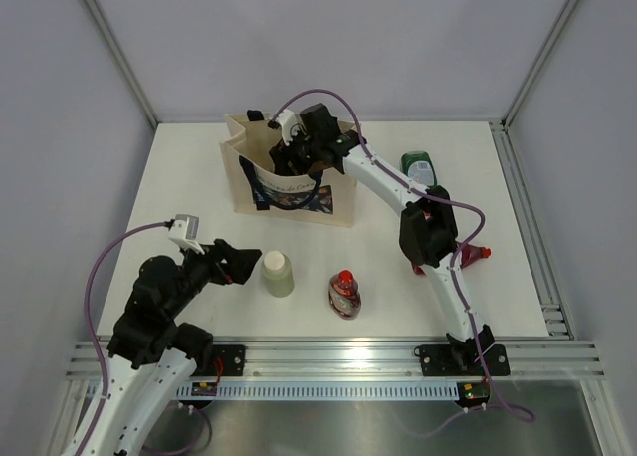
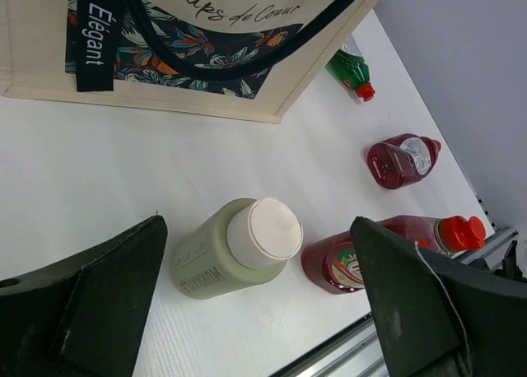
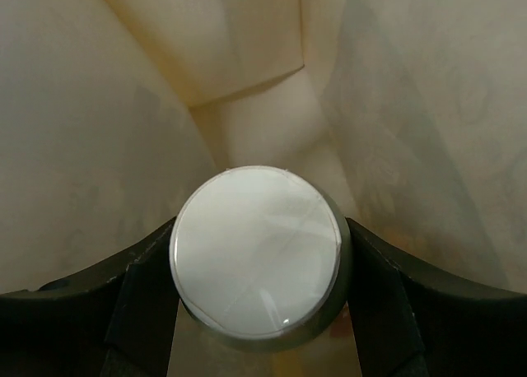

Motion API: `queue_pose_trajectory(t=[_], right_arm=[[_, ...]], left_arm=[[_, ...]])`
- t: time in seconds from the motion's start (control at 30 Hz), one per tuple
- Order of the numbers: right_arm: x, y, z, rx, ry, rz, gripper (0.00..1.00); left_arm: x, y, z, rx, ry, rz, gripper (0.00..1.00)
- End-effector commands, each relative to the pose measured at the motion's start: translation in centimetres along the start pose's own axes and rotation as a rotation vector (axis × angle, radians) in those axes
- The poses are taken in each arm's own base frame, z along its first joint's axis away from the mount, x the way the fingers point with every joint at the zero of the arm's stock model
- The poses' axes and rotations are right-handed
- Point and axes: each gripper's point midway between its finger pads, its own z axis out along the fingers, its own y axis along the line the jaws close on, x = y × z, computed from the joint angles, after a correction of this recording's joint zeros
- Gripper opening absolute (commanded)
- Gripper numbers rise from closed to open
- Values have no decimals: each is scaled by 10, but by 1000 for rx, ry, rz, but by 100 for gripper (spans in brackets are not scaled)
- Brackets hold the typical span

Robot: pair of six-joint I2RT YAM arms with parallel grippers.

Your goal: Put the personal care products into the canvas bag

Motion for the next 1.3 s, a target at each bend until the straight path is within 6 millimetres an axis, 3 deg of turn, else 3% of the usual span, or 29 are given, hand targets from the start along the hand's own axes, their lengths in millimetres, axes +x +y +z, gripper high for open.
queue_pose_trajectory(t=[0.0, 0.07, 0.1, 0.2, 0.27, 0.43, 0.5, 0.53, 0.6, 0.63, 0.67, 0.7, 0.73, 0.77, 0.8, 0.83, 0.87, 0.9, 0.93, 0.97, 1.0, 1.07, 1.1, 1.2, 1.27], right_arm=[[-52, 21, -13, -81, -152, -220, 75], [-49, 23, -12, -95, -142, -220, 94], [-51, 23, -13, -98, -142, -219, 99], [-61, 30, -27, -115, -146, -191, 100], [-80, 36, -47, -123, -175, -171, 100], [-131, 57, -114, -155, -268, -153, 99], [-137, 64, -137, -187, -277, -143, 99], [-148, 70, -159, -200, -306, -150, 99], [-142, 80, -178, -266, -297, -128, 99], [-147, 82, -202, -272, -318, -131, 100], [-144, 84, -213, -289, -318, -123, 99], [-129, 88, -215, -327, -285, -89, 99], [-130, 87, -238, -308, -305, -97, 100], [-124, 88, -247, -305, -300, -96, 99], [-101, 86, -242, -311, -252, -57, 100], [-101, 90, -263, -290, -273, -96, 100], [-77, 82, -262, -274, -234, -52, 100], [-68, 81, -266, -272, -232, -46, 100], [-67, 84, -283, -254, -254, -60, 99], [-56, 73, -291, -228, -255, -35, 99], [-37, 76, -294, -237, -244, -7, 99], [-19, 70, -299, -229, -238, 28, 99], [2, 64, -298, -226, -222, 77, 99], [32, 64, -299, -219, -203, 120, 99], [42, 67, -297, -227, -193, 126, 100]], left_arm=[[-6, -9, 3, 45, -17, -12, 99], [-3, -8, 6, 40, -14, -33, 99], [-2, -7, 7, 34, -12, -54, 99], [8, 2, 13, -1, 15, -103, 99], [20, 8, 18, -31, 67, -128, 99], [33, 12, 25, -61, 139, -158, 99], [31, 12, 25, -71, 137, -149, 99], [30, 13, 25, -78, 138, -145, 99], [31, 14, 28, -101, 170, -136, 99], [32, 16, 30, -116, 192, -135, 99], [35, 18, 32, -133, 216, -132, 99], [38, 16, 34, -129, 239, -121, 99], [41, 17, 38, -147, 264, -117, 99], [42, 16, 41, -150, 272, -112, 99], [46, 12, 42, -140, 292, -94, 99], [45, 17, 46, -180, 298, -78, 99], [49, 18, 46, -200, 317, -63, 99], [53, 15, 46, -206, 334, -37, 99], [56, 22, 49, -256, 348, -13, 99], [55, 19, 52, -265, 349, 1, 99], [60, 13, 53, -255, 366, 23, 99], [63, 15, 60, -298, 381, 66, 99], [68, 10, 61, -291, 397, 94, 99], [74, 7, 67, -309, 414, 140, 99], [74, 7, 70, -314, 408, 149, 99]])
